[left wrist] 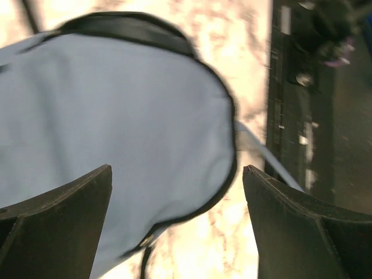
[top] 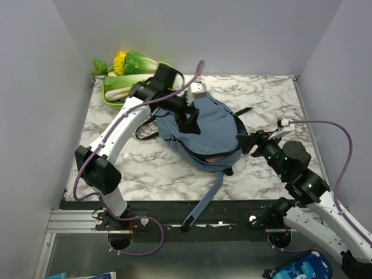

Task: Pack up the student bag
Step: Place the stationery in the student bag, then zip the student bag at the center of the board.

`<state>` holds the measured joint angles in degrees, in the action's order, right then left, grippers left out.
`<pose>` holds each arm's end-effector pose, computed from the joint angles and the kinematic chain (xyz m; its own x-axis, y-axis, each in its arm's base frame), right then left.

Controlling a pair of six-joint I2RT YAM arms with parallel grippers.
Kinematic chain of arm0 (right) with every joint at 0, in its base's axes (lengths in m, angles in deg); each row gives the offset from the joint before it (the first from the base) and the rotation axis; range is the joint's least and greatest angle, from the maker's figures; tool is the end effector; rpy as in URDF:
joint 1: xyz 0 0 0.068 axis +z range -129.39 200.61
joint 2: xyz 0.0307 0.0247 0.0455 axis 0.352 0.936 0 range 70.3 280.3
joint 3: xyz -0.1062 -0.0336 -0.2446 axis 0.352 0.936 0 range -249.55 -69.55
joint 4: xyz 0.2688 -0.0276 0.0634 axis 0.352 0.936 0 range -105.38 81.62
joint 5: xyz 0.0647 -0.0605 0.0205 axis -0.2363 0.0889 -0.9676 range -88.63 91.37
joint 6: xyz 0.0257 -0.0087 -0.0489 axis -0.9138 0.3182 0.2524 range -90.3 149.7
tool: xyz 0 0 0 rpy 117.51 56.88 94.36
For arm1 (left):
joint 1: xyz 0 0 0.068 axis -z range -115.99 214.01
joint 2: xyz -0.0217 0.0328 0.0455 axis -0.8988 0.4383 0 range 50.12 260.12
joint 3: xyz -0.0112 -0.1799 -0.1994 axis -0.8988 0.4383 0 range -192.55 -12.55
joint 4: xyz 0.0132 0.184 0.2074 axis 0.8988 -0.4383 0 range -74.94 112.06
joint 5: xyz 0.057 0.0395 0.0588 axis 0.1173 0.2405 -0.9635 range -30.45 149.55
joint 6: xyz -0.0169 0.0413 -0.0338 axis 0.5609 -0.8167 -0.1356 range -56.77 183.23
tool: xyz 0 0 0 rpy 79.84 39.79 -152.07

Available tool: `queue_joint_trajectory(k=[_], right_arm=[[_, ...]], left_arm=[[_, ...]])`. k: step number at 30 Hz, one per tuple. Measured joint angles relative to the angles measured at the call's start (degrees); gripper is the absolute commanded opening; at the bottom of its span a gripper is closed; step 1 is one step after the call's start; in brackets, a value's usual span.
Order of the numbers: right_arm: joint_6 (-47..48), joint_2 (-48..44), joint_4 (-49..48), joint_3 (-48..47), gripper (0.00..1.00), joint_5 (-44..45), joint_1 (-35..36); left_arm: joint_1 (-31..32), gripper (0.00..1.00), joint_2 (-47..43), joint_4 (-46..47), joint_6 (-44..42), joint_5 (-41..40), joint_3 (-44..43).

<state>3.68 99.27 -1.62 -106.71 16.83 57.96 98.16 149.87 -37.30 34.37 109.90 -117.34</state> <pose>0.1289 0.0855 0.3253 -0.2332 0.3539 -0.9058 -0.3020 0.8590 0.4134 0.2955 -0.2365 0.3723 -0.2363 0.5324 -0.8128 0.9637 0.0215 -0.2661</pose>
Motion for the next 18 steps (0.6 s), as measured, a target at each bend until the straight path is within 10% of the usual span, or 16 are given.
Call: queue_joint_trajectory(k=[8, 18], right_arm=[[16.76, 33.73, 1.95, -20.15, 0.82, -9.31, 7.91], [47.54, 59.78, 3.69, -34.25, 0.8, -21.38, 16.46]], left_arm=[[-25.18, 0.99, -7.28, 11.15, 6.05, 0.04, 8.35], [-35.95, 0.99, -8.57, 16.63, 12.63, -1.14, 24.09]])
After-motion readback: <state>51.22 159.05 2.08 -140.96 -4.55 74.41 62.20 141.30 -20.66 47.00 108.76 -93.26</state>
